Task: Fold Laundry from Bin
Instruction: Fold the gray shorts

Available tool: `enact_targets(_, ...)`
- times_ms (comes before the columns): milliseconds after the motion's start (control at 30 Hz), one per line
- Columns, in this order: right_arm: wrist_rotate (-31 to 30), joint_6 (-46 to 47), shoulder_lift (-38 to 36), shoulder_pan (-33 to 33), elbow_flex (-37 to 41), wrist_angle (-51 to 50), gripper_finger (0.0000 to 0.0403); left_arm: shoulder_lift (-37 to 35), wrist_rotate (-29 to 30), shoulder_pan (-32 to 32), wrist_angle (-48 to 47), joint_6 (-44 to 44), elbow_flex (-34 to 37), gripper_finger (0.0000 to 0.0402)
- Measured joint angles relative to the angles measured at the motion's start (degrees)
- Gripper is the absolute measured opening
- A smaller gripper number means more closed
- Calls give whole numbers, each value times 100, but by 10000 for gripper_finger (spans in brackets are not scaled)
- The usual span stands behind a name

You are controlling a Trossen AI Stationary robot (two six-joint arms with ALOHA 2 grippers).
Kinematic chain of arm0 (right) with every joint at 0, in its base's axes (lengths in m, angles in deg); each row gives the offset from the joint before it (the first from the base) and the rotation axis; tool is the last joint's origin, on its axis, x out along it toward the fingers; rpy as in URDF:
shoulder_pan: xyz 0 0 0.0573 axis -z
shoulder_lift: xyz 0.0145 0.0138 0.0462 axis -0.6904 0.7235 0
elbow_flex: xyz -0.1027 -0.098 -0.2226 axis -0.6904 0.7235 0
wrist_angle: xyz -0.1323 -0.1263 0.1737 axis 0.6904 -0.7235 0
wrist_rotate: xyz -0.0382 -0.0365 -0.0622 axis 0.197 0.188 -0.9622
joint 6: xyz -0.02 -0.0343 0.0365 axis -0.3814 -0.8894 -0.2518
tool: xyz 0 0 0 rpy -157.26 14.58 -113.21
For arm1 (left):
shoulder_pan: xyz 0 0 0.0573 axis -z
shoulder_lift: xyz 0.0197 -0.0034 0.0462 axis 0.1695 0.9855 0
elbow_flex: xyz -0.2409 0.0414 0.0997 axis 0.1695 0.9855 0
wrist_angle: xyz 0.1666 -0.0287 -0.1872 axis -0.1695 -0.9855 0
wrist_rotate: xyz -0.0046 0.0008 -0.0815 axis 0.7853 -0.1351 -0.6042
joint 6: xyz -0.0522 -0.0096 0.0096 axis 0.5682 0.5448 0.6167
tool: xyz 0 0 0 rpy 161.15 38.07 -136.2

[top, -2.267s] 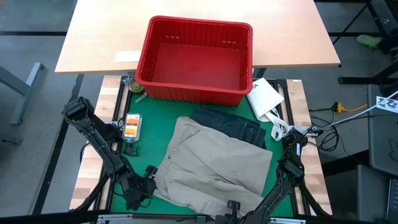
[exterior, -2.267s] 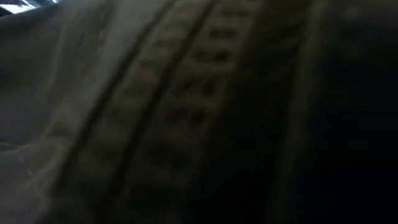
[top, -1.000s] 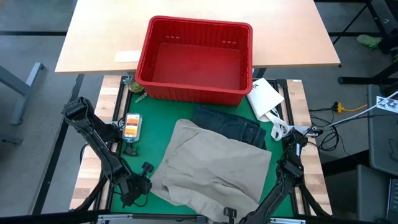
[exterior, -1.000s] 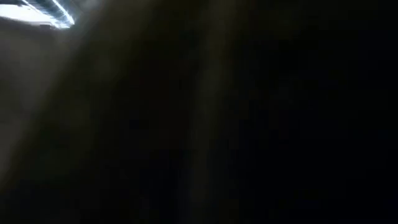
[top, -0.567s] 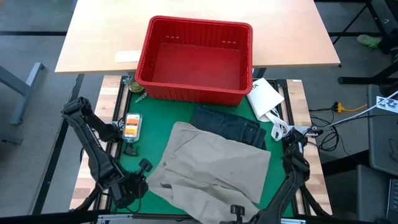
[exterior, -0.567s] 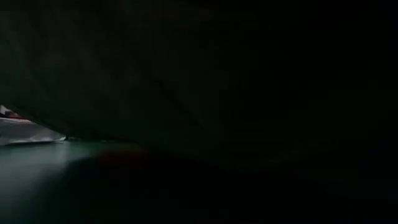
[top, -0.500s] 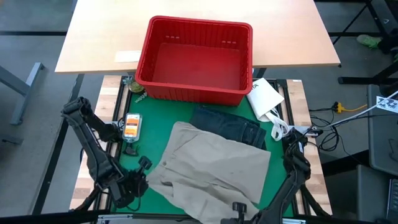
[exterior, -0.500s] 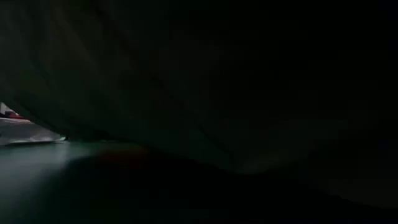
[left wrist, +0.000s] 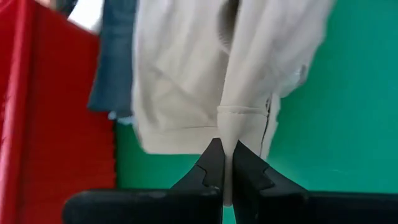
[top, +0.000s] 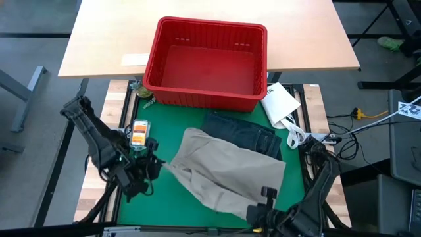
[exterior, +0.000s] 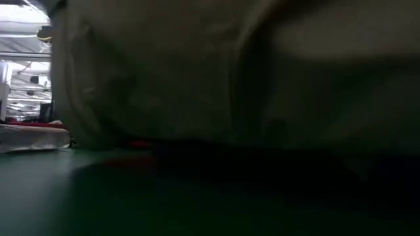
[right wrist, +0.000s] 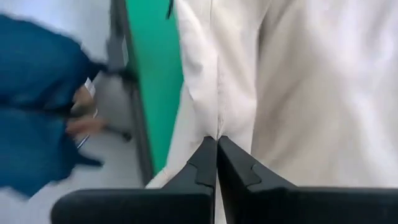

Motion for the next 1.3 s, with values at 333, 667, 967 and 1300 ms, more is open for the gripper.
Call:
enact_targets(333, -459, -1119, -564, 448, 541, -4, 5, -75, 19, -1018, -388, -40, 102, 2)
enact_targets(667, 369, -278, -1414, 639, 2467, 7, 5, -106, 155, -2241, 229, -505, 1291, 2)
enact_targets(967, 792, 556, -1692, 692, 3904, 6, 5, -106, -78, -3505, 3001, -2190, 2268, 8)
enact_targets(1300, 537, 534, -1693, 868, 4473, 11, 5, -106, -859, -4340, 3631, -2287, 2814, 9)
